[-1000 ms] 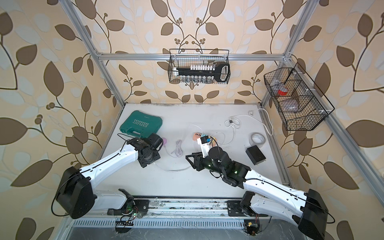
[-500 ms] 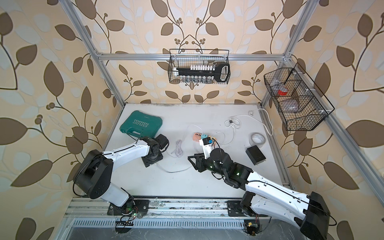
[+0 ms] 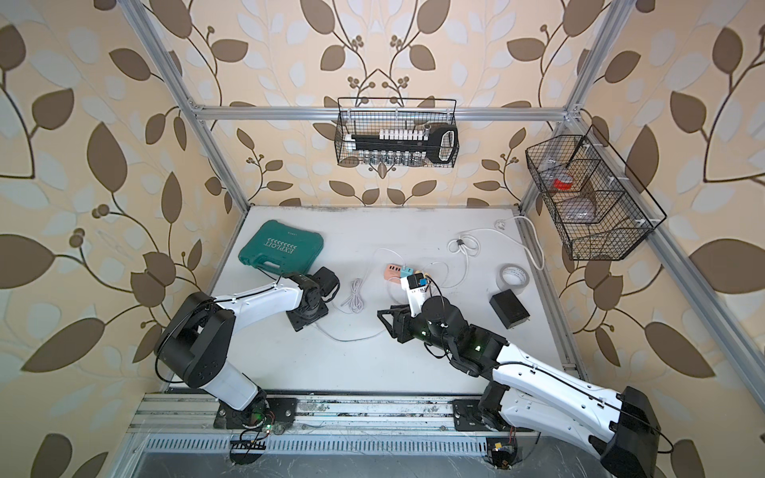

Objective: Charge the bluetooth headset
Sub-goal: Place the bluetooth headset at the center of the board, then reset both arms

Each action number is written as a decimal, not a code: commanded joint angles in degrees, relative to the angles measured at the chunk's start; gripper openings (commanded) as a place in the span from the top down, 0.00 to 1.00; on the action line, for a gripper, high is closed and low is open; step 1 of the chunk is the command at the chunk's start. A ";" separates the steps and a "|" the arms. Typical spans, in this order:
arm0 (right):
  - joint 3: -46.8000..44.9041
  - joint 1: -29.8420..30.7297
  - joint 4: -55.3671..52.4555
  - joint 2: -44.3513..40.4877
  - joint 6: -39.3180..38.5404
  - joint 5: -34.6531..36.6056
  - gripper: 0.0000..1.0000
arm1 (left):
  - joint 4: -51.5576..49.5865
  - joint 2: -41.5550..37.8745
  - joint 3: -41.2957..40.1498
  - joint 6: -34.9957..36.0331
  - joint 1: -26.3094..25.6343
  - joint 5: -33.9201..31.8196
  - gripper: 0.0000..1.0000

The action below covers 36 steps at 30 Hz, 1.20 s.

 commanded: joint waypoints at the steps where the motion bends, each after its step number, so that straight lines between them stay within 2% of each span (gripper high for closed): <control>1: -0.87 -0.21 -1.26 -1.10 -0.79 1.38 0.50 | -0.26 0.82 -0.63 -0.92 0.39 -1.11 0.70; 3: -0.86 -0.24 -1.54 -1.39 -0.78 1.64 0.50 | 0.17 0.90 -0.90 -0.83 0.45 -0.78 0.69; 5: -0.75 -0.20 -1.81 -1.67 -0.79 1.92 0.50 | 0.19 0.85 -1.05 -0.83 0.41 -0.58 0.62; 6: -0.79 -0.23 -1.90 -1.83 -0.79 1.89 0.50 | 0.14 0.72 -1.07 -0.83 0.38 -0.56 0.56; 10: -0.35 -0.20 -2.62 -2.16 -0.88 2.11 0.49 | -0.99 -0.67 -0.90 -0.51 0.40 -1.03 0.21; 12: -0.12 -0.22 -2.93 -2.32 -0.97 2.21 0.49 | -1.46 -1.80 -0.82 0.08 0.41 -1.15 0.10; 14: 0.51 -0.21 -3.64 -2.42 -1.30 2.37 0.49 | -2.63 -3.40 -0.51 0.29 0.41 -1.55 0.04; 17: 1.78 -0.29 -5.52 -3.39 -2.02 3.32 0.49 | -4.69 -6.92 0.11 0.71 0.40 -1.57 0.03; 24: 6.21 -1.99 -14.43 -7.67 -5.23 7.64 0.38 | -11.28 -21.31 2.83 4.97 0.53 -3.66 0.01; 31: 12.42 -10.04 -25.61 -8.41 -8.91 9.68 0.21 | -14.38 -33.55 4.72 14.88 5.29 -3.13 0.01; 32: 13.20 -11.27 -26.57 -8.38 -9.78 10.66 0.01 | -14.82 -34.83 4.97 17.27 6.00 -3.92 0.01; 33: 13.74 -11.51 -27.45 -8.44 -10.54 11.88 0.00 | -14.72 -35.95 4.99 18.70 6.61 -4.63 0.01; 36: 14.67 -17.36 -28.71 -8.25 -13.39 14.68 0.00 | -12.63 -38.58 4.17 23.15 8.71 -7.44 0.01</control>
